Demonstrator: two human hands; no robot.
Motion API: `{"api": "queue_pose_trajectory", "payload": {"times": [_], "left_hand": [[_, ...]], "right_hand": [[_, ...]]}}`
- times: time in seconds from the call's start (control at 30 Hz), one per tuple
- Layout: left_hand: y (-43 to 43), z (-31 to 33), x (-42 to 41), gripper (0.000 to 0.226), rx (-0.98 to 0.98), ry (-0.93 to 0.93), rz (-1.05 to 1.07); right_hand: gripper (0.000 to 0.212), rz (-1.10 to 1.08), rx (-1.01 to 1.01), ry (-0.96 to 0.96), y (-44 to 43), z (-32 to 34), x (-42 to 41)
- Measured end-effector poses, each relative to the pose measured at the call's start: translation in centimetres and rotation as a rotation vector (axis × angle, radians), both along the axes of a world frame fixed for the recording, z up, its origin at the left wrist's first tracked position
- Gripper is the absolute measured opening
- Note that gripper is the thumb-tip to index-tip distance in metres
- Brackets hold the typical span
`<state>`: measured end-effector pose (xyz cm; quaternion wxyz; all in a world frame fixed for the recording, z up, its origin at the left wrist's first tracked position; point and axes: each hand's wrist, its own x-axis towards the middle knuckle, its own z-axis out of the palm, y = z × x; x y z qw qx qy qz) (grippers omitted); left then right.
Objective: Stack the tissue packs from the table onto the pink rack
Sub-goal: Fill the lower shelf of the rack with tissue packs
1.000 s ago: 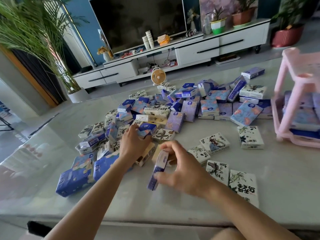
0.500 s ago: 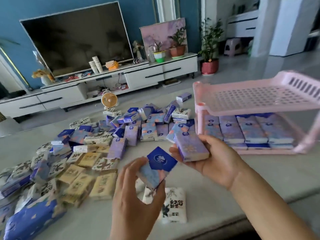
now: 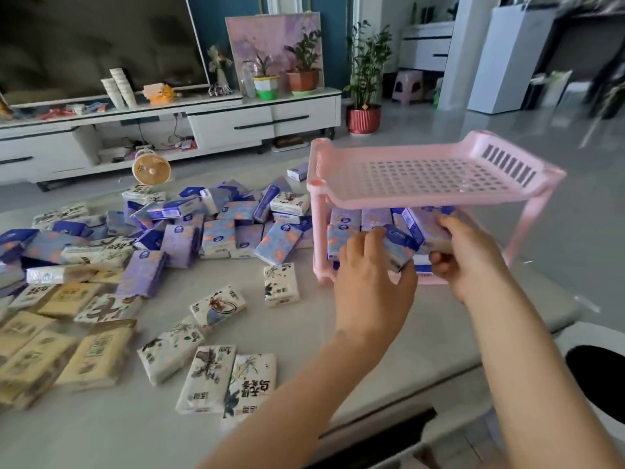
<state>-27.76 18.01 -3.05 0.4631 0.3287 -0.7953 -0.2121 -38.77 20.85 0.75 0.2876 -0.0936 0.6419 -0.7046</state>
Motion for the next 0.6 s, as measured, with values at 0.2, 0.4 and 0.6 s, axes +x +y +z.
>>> {"api": "queue_pose_trajectory", "payload": {"times": [0.2,0.4,0.6], "left_hand": [[-3.3,0.8,-4.3,0.043,0.118,0.050,0.092],[-6.5,0.4,-5.5,0.029,0.167,-0.034,0.171],[-9.3,-0.2,-5.9,0.035,0.127,-0.124,0.250]], "right_hand": [[0.014,-0.042,0.012,0.112,-2.4,0.2,-2.1],[0.024,0.013,-0.003,0.197,-5.1,-1.3,-3.3],[0.016,0.036,0.059,0.432,-7.8,-2.1,-3.6]]}}
